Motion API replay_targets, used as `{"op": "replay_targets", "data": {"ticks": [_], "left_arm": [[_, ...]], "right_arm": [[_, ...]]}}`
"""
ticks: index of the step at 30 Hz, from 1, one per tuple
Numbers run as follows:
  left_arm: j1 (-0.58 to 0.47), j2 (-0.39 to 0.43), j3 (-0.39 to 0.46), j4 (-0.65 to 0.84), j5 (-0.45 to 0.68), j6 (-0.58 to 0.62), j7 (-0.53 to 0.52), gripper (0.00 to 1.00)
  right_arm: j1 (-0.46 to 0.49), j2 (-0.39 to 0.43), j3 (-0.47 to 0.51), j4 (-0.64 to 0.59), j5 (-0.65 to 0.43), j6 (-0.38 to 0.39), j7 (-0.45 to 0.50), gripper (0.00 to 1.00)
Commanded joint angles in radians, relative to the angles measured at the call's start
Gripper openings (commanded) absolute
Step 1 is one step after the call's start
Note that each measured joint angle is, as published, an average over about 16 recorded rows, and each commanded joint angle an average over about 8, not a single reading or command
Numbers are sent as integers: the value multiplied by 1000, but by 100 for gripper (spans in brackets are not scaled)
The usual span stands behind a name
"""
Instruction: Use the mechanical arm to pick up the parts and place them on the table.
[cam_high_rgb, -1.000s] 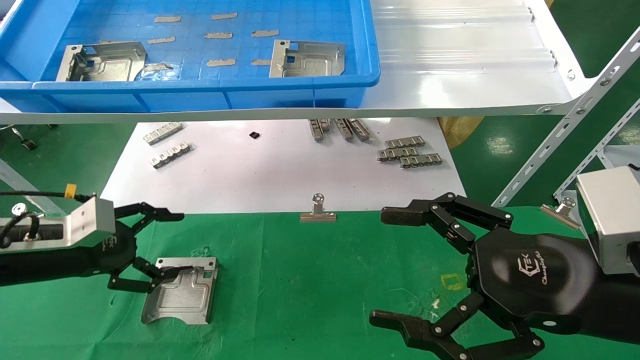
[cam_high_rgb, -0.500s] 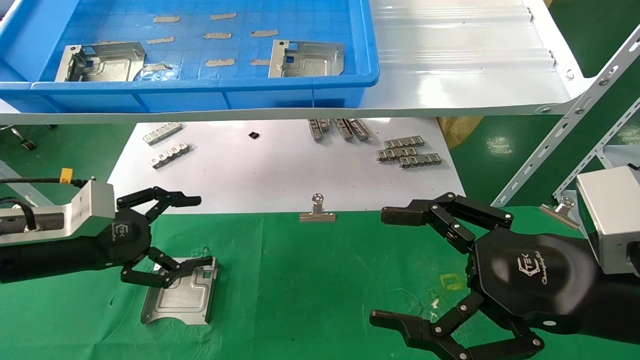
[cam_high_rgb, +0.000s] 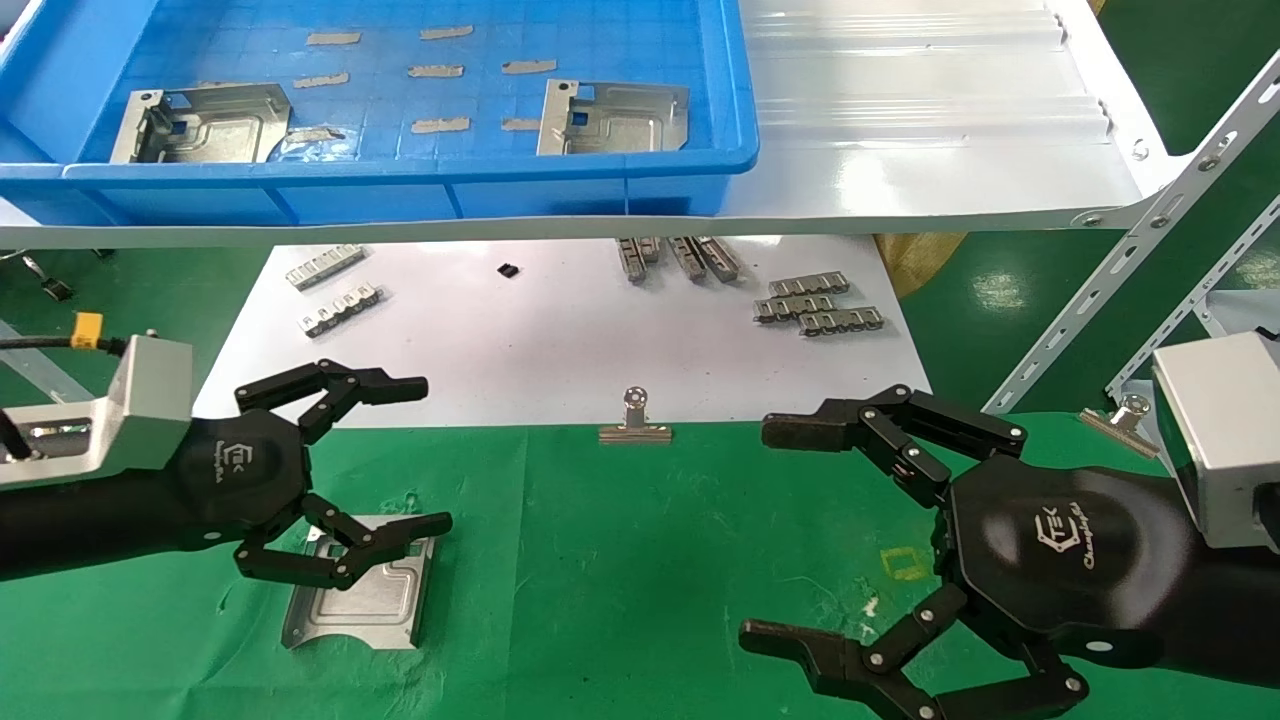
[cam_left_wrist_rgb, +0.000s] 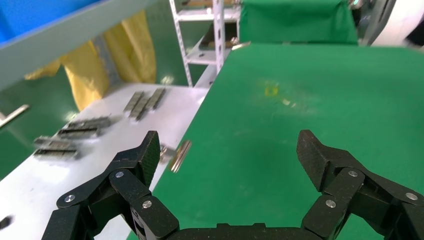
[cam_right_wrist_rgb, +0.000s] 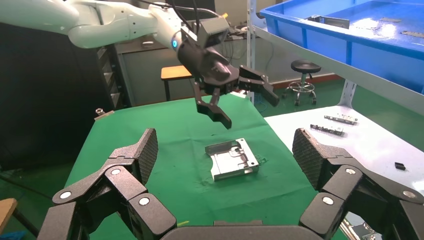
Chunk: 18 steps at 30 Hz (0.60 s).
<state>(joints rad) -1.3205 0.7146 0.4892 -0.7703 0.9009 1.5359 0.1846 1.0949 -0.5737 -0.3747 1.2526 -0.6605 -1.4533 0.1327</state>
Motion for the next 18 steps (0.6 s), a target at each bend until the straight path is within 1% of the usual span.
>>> {"op": "replay_targets", "data": {"ticks": [1, 18], "left_arm": [[20, -8, -17, -42, -14, -3, -30, 100], [192, -81, -163, -401, -133, -31, -290, 100]], "right_arm": [[0, 0, 0, 0, 0, 0, 0, 100], [0, 0, 0, 0, 0, 0, 0, 100]]}}
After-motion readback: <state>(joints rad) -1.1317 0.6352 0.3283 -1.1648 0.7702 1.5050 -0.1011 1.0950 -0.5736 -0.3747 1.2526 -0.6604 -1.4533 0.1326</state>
